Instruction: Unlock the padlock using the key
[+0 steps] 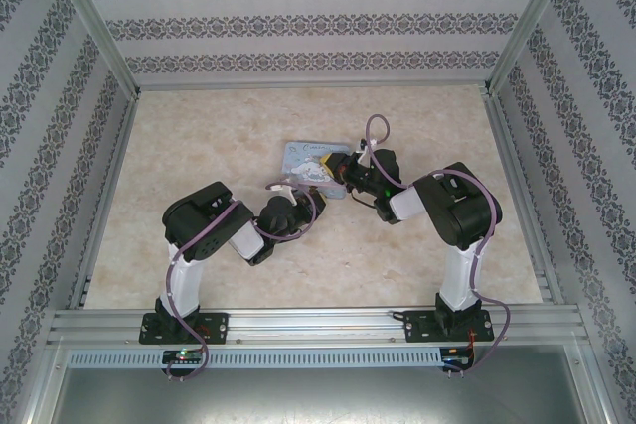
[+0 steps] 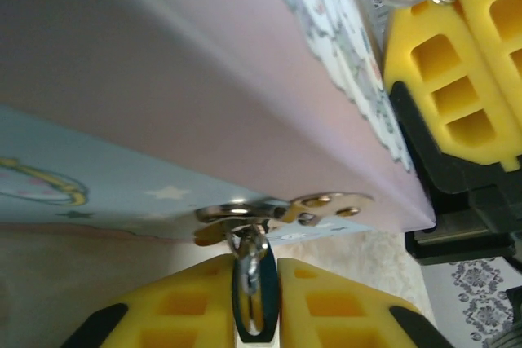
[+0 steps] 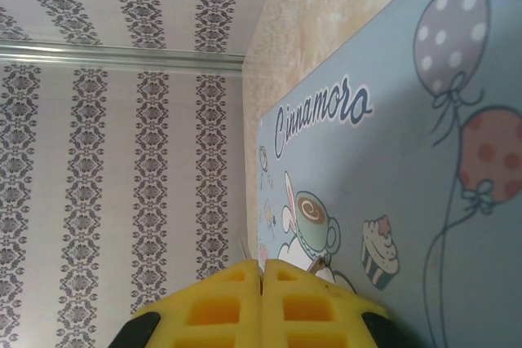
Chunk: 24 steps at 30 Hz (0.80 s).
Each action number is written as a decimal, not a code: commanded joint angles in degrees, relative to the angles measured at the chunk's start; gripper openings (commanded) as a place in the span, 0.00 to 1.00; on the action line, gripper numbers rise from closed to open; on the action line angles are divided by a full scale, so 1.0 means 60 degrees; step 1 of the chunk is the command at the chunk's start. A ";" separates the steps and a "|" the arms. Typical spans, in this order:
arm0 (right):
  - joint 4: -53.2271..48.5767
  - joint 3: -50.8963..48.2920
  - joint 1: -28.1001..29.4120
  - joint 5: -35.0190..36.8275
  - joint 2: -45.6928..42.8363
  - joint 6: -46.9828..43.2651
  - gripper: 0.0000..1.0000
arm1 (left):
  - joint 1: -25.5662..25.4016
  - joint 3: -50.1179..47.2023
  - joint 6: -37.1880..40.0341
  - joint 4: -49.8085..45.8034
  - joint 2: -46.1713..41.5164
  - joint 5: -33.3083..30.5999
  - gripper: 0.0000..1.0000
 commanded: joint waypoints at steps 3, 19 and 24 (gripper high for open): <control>-0.0181 0.0105 -0.0256 -0.0255 -0.0363 -0.0074 0.00 | -0.0082 0.0087 -0.0222 0.0150 0.0036 0.0030 0.11; -0.0671 -0.2546 -0.0523 -0.0624 -0.3683 -0.0598 0.00 | 0.0088 0.0031 -0.0235 -0.1735 -0.1817 0.0827 0.00; -0.0788 -0.3732 -0.0422 -0.0405 -0.4684 -0.0668 0.00 | 0.0178 0.0272 -0.0220 -0.2387 -0.2167 0.1165 0.00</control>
